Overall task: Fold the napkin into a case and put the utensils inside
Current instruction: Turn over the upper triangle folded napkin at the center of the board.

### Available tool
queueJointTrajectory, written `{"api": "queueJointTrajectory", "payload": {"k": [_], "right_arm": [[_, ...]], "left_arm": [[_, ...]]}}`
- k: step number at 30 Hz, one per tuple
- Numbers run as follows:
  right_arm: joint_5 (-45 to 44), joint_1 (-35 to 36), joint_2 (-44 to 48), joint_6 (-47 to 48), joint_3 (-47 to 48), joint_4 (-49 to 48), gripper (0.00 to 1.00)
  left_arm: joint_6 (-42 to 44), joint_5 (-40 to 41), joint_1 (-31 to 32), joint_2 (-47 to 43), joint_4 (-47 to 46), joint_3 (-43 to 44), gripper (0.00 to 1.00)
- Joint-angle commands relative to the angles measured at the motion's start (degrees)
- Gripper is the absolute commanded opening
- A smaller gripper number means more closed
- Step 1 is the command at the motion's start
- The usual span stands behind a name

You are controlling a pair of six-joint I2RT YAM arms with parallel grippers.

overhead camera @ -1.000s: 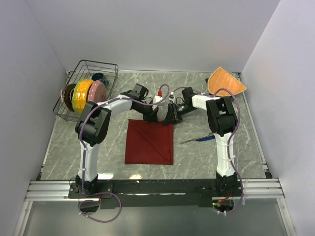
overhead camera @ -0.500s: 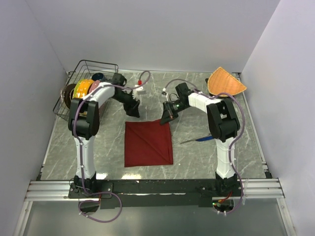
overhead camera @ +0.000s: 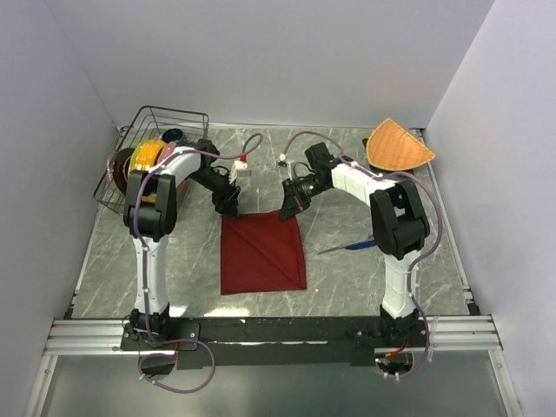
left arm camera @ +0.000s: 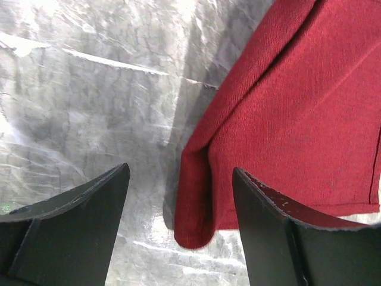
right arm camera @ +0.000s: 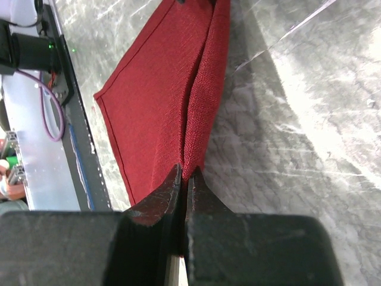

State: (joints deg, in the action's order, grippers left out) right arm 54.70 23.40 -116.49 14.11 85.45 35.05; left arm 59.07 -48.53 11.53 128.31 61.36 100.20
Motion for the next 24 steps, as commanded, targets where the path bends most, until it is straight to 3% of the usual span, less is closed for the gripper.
{"api": "queueJointTrajectory", "payload": {"k": [1, 11, 20, 24], "right_arm": [[2.1, 0.4, 4.9, 2.7, -0.8, 0.8, 0.00], [4.0, 0.3, 7.5, 2.3, -1.6, 0.3, 0.00], [4.4, 0.3, 8.0, 2.9, -1.3, 0.9, 0.00], [4.8, 0.4, 8.1, 3.2, -1.0, 1.2, 0.00]], "left_arm": [[7.1, -3.5, -0.3, 0.7, 4.0, 1.9, 0.74], [9.2, -2.3, -0.3, 2.5, 6.5, 4.2, 0.71], [16.3, -1.8, -0.3, 4.8, 14.7, 6.5, 0.61], [17.7, -1.4, -0.3, 4.8, 16.6, 6.0, 0.51]]}}
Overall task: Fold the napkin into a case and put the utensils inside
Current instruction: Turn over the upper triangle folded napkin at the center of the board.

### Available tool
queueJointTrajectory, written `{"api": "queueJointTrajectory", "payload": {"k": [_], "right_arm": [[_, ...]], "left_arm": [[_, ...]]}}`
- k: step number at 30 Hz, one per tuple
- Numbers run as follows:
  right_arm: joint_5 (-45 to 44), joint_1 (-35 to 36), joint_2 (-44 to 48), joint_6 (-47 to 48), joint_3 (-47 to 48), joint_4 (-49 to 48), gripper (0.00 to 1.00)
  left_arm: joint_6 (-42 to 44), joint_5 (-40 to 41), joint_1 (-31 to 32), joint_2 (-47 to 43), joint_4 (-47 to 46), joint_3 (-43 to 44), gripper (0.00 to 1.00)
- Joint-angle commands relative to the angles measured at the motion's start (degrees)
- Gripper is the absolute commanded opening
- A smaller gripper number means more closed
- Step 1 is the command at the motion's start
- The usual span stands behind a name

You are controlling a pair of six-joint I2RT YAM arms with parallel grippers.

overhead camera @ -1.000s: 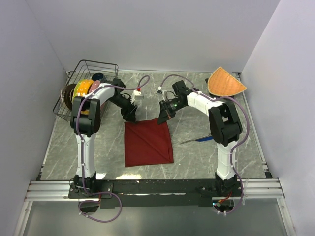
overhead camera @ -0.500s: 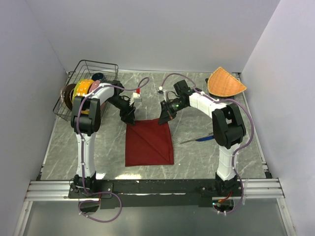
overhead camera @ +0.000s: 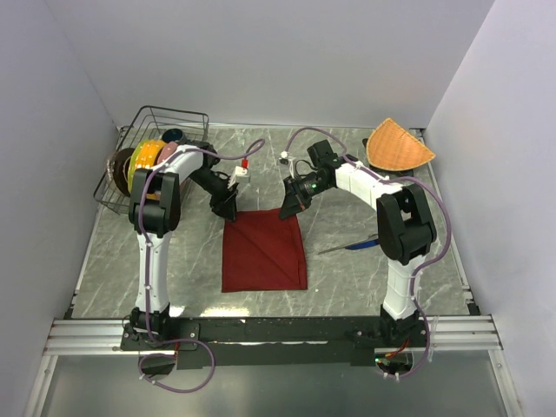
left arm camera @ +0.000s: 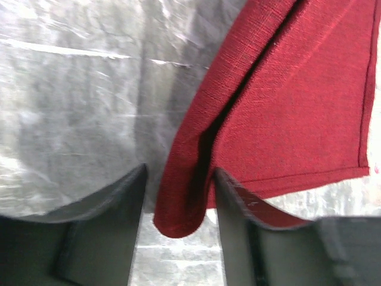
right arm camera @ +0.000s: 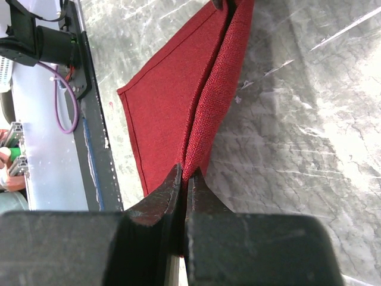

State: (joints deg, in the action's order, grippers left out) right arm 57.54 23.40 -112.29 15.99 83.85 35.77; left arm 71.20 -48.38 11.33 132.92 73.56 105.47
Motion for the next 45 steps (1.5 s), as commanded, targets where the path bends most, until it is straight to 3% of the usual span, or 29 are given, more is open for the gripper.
{"api": "queueJointTrajectory", "payload": {"k": [1, 7, 10, 11, 12, 14, 21, 26, 29, 31, 34, 36, 38, 45], "right_arm": [[2.0, 0.4, 4.1, 1.4, 0.7, 0.5, 0.00], [2.1, 0.3, 4.6, 2.1, 0.6, 1.5, 0.00], [2.1, 0.3, 5.3, 2.3, 0.3, 1.6, 0.00], [2.1, 0.3, 5.6, 2.4, 0.1, 1.7, 0.00], [1.8, 0.3, 5.9, 2.6, 0.1, 1.8, 0.00], [1.1, 0.3, 6.2, 3.3, 0.2, 2.9, 0.00], [-7.1, -0.6, 14.3, 4.7, -3.6, 2.1, 0.00], [-17.2, -1.1, 20.3, 9.5, -6.6, -2.4, 0.00], [-21.7, -3.8, 20.7, 13.0, -4.0, -8.2, 0.00], [-23.5, -6.3, 18.2, 15.6, 2.5, -10.0, 0.00], [-25.6, -9.5, 14.7, 19.6, 11.0, -15.5, 0.00], [-25.5, -10.4, 14.1, 24.0, 12.1, -21.5, 0.00], [-24.7, -10.6, 15.6, 31.2, 9.4, -28.0, 0.00], [-21.0, -7.9, 20.3, 53.5, -22.8, -53.6, 0.00]], "left_arm": [[6.1, -1.5, 0.0, 0.1, 4.7, 0.7, 0.49], [6.8, -0.4, -0.1, -0.3, 4.8, -0.4, 0.42], [6.5, -0.3, -0.1, -0.6, 4.8, -0.7, 0.32], [6.5, -0.3, -0.1, -1.2, 4.8, -0.9, 0.28], [6.5, -0.3, -0.1, -1.4, 4.8, -1.0, 0.12], [4.8, -0.7, -0.1, -2.7, 4.8, -0.7, 0.01], [-2.4, -1.8, -1.3, -11.5, 4.2, -4.3, 0.01], [-18.0, 1.5, -1.8, -18.4, -6.0, -6.9, 0.01], [-32.0, 6.6, -2.2, -19.3, -18.2, -2.4, 0.01], [-36.0, 10.6, -2.4, -18.3, -21.9, 5.7, 0.01], [-43.0, 18.8, -2.4, -19.1, -30.2, 10.3, 0.01], [-44.2, 22.3, -2.4, -23.9, -41.4, 7.1, 0.01], [-43.8, 26.1, -2.1, -30.3, -53.5, -2.8, 0.01], [-34.4, 37.5, 3.0, -39.0, -69.7, -32.7, 0.01]]}}
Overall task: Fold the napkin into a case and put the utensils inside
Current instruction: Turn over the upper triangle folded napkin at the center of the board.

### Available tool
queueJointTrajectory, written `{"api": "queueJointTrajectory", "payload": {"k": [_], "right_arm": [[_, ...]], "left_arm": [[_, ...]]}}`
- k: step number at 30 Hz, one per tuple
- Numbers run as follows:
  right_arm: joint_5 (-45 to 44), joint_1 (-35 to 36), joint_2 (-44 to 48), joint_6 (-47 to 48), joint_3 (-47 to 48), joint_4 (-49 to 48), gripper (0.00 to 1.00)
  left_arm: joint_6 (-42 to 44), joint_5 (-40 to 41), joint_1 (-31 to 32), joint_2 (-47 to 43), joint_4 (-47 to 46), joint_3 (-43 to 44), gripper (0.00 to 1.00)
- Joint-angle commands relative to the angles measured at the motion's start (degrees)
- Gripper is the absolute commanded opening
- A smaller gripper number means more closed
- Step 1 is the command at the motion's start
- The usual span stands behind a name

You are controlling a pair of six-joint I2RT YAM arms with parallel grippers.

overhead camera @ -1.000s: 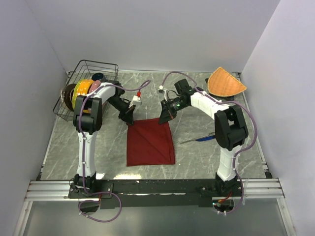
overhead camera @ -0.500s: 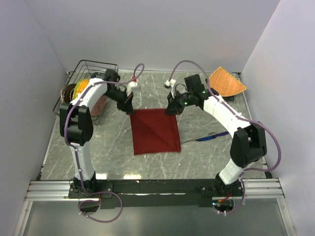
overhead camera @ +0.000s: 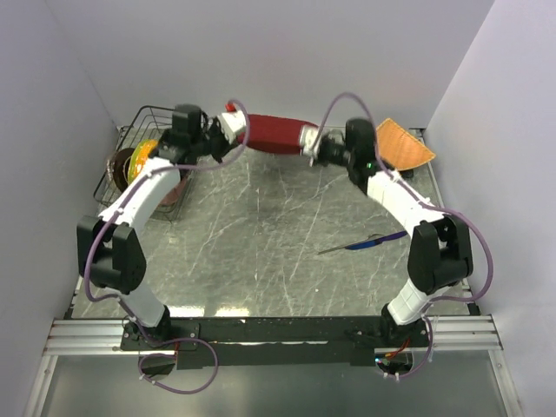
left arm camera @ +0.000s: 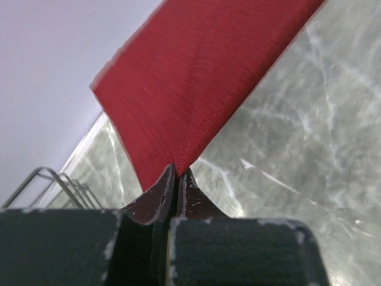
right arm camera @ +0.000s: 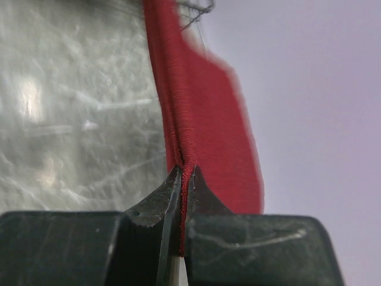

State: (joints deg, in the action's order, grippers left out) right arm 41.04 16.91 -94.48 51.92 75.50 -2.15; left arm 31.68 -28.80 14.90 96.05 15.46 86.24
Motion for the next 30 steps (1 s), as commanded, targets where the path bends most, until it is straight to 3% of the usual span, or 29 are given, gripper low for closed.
{"api": "queueJointTrajectory", "payload": {"k": [1, 3, 6, 13, 20, 30], "right_arm": [[-4.0, -0.9, 2.4, 19.9, -17.3, -17.6, 0.00], [-3.7, 0.8, 1.8, 26.6, -24.1, -20.8, 0.00], [-4.5, 3.5, 1.5, 34.0, -32.0, -23.3, 0.00], [-4.6, 7.8, 9.0, 42.5, -42.7, -14.7, 0.00], [-10.1, 12.1, 12.4, 41.9, -46.1, -10.2, 0.00], [-16.2, 21.9, 20.2, 36.3, -48.5, 1.0, 0.00]], "left_arm": [[5.8, 18.9, 0.9, -3.0, -13.5, -16.9, 0.01], [8.1, 22.4, 2.4, -5.1, -16.7, -26.3, 0.01], [8.3, 24.3, 3.9, -7.4, -18.2, -33.4, 0.01], [5.7, 22.0, 4.7, -12.3, -10.2, -38.0, 0.01], [0.6, 21.8, 9.1, -14.9, -2.6, -41.8, 0.01], [2.3, 23.6, 13.6, -23.5, 2.5, -50.0, 0.01]]}}
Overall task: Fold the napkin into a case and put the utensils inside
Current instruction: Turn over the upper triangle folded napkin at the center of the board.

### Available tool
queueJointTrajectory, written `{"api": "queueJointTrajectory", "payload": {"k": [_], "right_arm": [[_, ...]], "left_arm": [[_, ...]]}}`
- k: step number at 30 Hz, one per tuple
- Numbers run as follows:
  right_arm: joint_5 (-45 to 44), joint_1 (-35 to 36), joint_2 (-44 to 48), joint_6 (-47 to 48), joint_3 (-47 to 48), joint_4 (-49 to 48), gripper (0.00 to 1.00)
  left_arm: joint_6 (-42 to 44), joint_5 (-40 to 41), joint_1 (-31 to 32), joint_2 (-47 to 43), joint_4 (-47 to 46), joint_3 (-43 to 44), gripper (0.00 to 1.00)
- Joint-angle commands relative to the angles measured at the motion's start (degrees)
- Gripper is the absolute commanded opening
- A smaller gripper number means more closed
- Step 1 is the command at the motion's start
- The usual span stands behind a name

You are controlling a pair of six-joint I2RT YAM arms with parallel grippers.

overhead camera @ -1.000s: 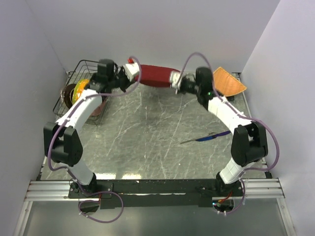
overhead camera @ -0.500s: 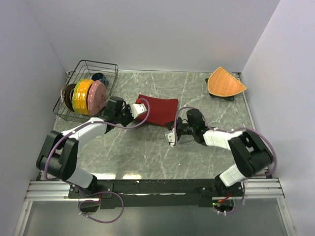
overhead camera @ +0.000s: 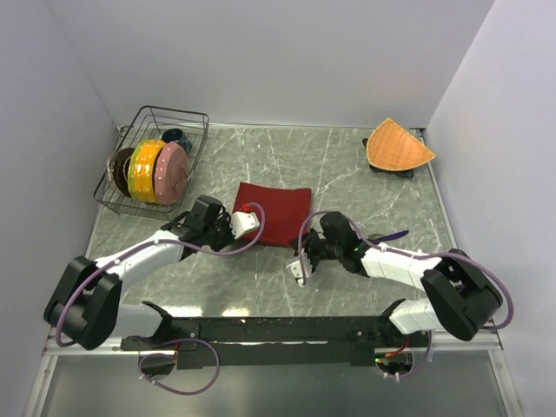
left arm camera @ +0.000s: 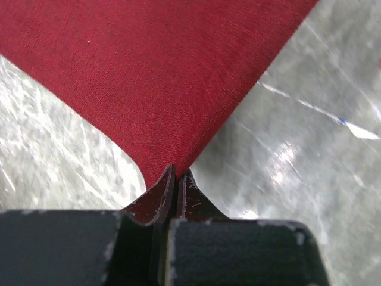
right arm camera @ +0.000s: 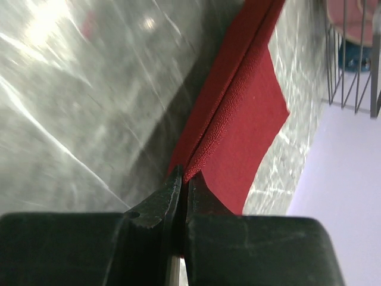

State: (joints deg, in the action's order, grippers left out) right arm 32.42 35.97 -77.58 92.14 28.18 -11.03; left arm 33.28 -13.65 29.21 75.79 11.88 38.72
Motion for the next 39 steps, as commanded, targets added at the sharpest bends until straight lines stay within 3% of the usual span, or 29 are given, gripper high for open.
{"api": "queueJointTrajectory", "payload": {"k": [1, 10, 16, 18, 22, 25, 26, 28, 30, 34, 39], "right_arm": [[-8.2, 3.9, 3.7, -5.3, -1.0, 10.7, 0.00], [-13.5, 14.0, 3.6, -18.5, 0.7, 18.2, 0.00], [-15.8, 17.8, 3.1, -22.9, 0.4, 18.2, 0.00], [-15.7, 18.1, 2.9, -24.1, 1.3, 19.4, 0.11], [-16.8, 18.3, 4.4, -30.0, 5.0, 23.8, 0.61], [-16.9, 18.2, 7.5, -38.2, 9.1, 28.1, 0.70], [-16.7, 17.9, 8.3, -40.7, 11.2, 29.2, 0.72], [-16.0, 16.4, 10.7, -46.9, 13.1, 32.9, 0.78], [-15.6, 13.9, 13.1, -54.1, 15.2, 34.3, 0.81], [-12.7, 4.6, 15.9, -66.4, 17.8, 36.0, 0.80], [-9.0, -7.2, 15.1, -84.7, 18.7, 32.9, 0.75]], "left_arm": [[0.9, 8.2, -0.6, -4.2, 6.7, -2.9, 0.01], [3.9, 6.3, 1.8, -7.8, 11.0, -6.7, 0.01], [5.3, 5.3, 2.3, -7.8, 11.9, -7.7, 0.01], [5.8, 4.9, 2.2, -7.3, 12.5, -7.5, 0.03], [6.8, 4.2, 2.3, -7.4, 13.7, -7.4, 0.22], [7.5, 3.5, 2.2, -8.7, 14.4, -8.1, 0.30], [7.8, 3.3, 2.3, -9.1, 14.5, -8.2, 0.43], [7.5, 2.1, 2.3, -10.4, 15.4, -8.0, 0.57], [6.7, 0.7, 1.9, -12.1, 16.5, -6.4, 0.61], [-0.4, -3.7, 0.9, -16.5, 17.1, -0.5, 0.81], [-11.6, -8.0, 1.0, -13.4, 12.5, 8.5, 0.88]]}}
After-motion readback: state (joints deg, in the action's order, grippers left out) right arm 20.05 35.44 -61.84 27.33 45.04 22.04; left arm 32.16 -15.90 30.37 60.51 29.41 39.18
